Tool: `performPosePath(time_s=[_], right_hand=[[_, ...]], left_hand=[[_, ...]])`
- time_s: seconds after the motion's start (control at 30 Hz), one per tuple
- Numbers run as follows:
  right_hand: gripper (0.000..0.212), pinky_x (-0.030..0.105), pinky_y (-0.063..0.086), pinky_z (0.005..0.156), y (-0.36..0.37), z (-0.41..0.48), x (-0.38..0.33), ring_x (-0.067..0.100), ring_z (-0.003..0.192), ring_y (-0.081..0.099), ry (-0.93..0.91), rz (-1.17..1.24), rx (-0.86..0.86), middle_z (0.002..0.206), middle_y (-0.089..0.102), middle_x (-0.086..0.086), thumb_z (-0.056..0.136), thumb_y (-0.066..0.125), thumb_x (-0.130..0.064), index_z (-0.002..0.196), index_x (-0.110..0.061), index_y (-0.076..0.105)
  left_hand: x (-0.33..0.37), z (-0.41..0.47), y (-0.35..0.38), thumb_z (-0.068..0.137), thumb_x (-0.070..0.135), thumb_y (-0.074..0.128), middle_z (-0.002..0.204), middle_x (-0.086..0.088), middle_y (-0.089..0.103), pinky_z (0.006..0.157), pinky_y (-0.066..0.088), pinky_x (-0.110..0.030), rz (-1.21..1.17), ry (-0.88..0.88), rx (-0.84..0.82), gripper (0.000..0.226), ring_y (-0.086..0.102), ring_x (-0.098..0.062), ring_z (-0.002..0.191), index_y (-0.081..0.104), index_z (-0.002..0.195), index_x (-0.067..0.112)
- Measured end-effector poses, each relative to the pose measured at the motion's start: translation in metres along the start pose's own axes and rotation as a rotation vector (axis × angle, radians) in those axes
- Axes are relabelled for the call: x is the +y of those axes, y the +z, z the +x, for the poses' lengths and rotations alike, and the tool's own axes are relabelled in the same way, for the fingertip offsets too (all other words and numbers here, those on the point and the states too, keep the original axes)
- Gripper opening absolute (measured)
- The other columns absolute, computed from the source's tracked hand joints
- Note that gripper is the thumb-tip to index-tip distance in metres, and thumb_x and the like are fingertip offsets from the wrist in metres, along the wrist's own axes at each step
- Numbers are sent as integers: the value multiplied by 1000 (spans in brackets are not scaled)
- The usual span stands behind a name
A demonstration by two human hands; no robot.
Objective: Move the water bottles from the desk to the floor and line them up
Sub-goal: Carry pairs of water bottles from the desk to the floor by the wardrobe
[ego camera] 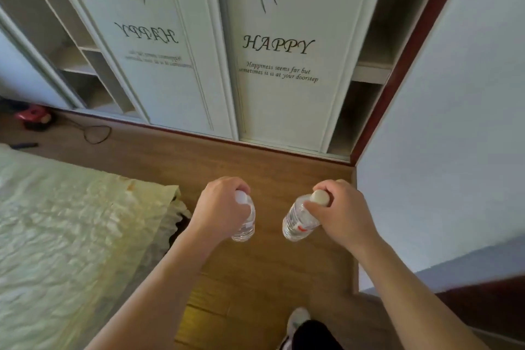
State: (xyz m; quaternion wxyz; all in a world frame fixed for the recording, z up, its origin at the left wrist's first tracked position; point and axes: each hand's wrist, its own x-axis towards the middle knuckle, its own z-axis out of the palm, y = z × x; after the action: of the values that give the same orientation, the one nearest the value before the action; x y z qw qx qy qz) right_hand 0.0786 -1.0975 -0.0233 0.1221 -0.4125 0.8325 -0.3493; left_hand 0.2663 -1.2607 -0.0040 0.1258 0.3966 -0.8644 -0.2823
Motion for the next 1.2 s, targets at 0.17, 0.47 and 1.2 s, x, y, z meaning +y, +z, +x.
performPosePath(time_s=[0.17,0.47,1.2], right_hand=[[22,10,39,61,11,83,31,1,78,56,66,-19,33,85,54,-25,78,71,-50,92,-40,57],[29,17,45,69,-2,233,97,6,80,55,199,-129,-11,94,55,-17,78,74,-45,100,-36,57],[19,14,37,64,-25,511,225,12,75,53,519,-109,13,93,57,-10,79,69,-40,91,-32,57]], left_hand=[[1,104,22,68,18,66,81,19,60,57,38,-16,-8,37,-63,23,56,-1,76,61,80,36],[40,279,63,69,16,66,78,18,62,55,42,-15,-14,55,-155,20,58,-1,73,63,80,33],[101,615,187,70,16,59,81,20,59,53,34,-11,-13,235,-413,21,54,2,73,59,76,35]])
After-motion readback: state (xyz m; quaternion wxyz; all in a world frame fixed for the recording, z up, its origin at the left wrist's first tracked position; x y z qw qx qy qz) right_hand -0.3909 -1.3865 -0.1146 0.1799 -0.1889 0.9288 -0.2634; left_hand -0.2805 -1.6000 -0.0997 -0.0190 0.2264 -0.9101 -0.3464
